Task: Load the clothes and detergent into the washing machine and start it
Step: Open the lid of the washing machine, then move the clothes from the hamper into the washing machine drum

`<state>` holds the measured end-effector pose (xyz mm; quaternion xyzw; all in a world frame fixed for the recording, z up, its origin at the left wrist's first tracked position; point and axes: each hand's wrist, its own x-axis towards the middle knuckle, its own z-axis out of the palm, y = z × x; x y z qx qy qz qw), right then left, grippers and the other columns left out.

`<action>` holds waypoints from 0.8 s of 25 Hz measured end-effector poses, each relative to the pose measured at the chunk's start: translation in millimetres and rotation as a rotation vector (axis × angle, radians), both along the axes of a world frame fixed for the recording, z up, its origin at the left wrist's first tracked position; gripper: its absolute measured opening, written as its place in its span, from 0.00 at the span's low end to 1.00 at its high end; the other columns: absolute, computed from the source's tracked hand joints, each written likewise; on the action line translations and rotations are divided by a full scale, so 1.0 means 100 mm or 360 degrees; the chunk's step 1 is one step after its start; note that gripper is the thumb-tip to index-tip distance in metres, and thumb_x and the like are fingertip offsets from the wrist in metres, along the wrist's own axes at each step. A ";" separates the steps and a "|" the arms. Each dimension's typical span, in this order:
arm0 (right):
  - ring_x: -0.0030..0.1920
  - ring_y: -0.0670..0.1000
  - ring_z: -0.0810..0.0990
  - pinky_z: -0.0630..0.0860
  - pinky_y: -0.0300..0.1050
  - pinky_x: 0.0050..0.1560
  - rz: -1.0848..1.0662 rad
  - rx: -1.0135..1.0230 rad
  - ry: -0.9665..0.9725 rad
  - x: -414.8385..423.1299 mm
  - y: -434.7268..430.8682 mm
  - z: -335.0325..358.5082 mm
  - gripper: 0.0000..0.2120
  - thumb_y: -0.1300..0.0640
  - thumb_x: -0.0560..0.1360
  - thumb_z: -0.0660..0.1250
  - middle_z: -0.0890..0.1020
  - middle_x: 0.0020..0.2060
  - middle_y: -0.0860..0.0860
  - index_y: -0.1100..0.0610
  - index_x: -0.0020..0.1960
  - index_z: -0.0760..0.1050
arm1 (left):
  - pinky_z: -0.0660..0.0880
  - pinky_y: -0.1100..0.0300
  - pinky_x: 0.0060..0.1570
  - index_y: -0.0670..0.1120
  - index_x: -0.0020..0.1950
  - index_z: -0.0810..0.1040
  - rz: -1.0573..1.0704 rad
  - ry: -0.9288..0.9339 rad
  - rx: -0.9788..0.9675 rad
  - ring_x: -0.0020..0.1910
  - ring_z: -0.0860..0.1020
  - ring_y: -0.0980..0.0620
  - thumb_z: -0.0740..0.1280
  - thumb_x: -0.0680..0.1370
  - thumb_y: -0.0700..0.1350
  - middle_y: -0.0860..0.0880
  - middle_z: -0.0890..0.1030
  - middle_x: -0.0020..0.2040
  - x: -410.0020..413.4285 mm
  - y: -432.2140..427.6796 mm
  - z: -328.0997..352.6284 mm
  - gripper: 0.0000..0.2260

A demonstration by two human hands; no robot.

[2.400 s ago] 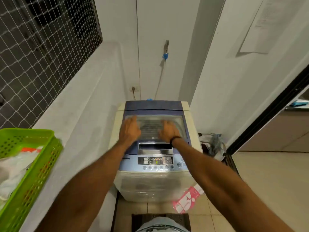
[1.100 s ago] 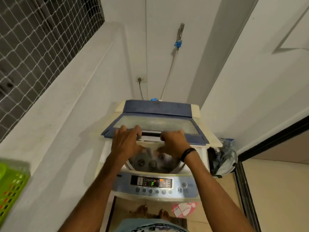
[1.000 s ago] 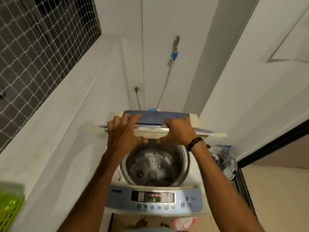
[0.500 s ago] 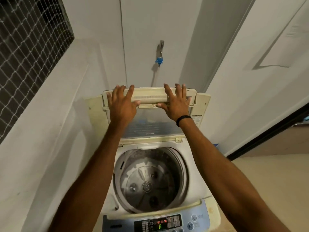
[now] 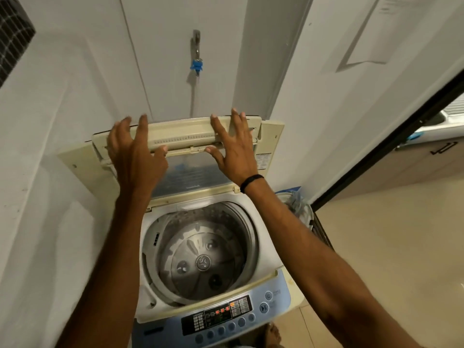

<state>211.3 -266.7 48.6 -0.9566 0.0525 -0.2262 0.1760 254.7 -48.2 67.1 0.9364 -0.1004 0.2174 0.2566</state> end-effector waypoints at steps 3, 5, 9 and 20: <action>0.74 0.59 0.62 0.62 0.53 0.73 -0.0048 0.0302 -0.0212 -0.34 -0.11 -0.09 0.20 0.51 0.78 0.65 0.65 0.73 0.60 0.53 0.69 0.72 | 0.67 0.49 0.68 0.47 0.75 0.67 0.0099 -0.0172 -0.0349 0.71 0.65 0.39 0.68 0.76 0.48 0.39 0.67 0.72 -0.43 -0.37 -0.04 0.28; 0.65 0.56 0.71 0.70 0.47 0.66 -0.0144 0.0529 -0.0248 -0.64 -0.33 -0.30 0.13 0.56 0.79 0.64 0.74 0.63 0.59 0.56 0.62 0.77 | 0.68 0.54 0.62 0.44 0.71 0.71 0.0041 -0.0091 -0.0533 0.66 0.70 0.40 0.68 0.76 0.45 0.38 0.72 0.67 -0.84 -0.80 -0.23 0.23; 0.48 0.54 0.81 0.78 0.47 0.48 -0.0515 0.0852 0.0047 -1.26 -1.27 -1.09 0.09 0.60 0.77 0.63 0.84 0.47 0.55 0.58 0.52 0.81 | 0.75 0.51 0.58 0.46 0.67 0.74 -0.0302 0.0753 -0.0535 0.58 0.77 0.43 0.71 0.75 0.43 0.41 0.76 0.62 -1.63 -1.87 -0.93 0.20; 0.39 0.56 0.78 0.75 0.45 0.40 -0.0772 0.1458 0.1662 -1.52 -4.54 -4.11 0.14 0.52 0.79 0.62 0.79 0.36 0.56 0.59 0.39 0.77 | 0.74 0.60 0.57 0.49 0.65 0.76 0.0081 0.1799 -0.0394 0.60 0.78 0.49 0.67 0.79 0.46 0.49 0.80 0.63 -1.96 -4.85 -2.93 0.14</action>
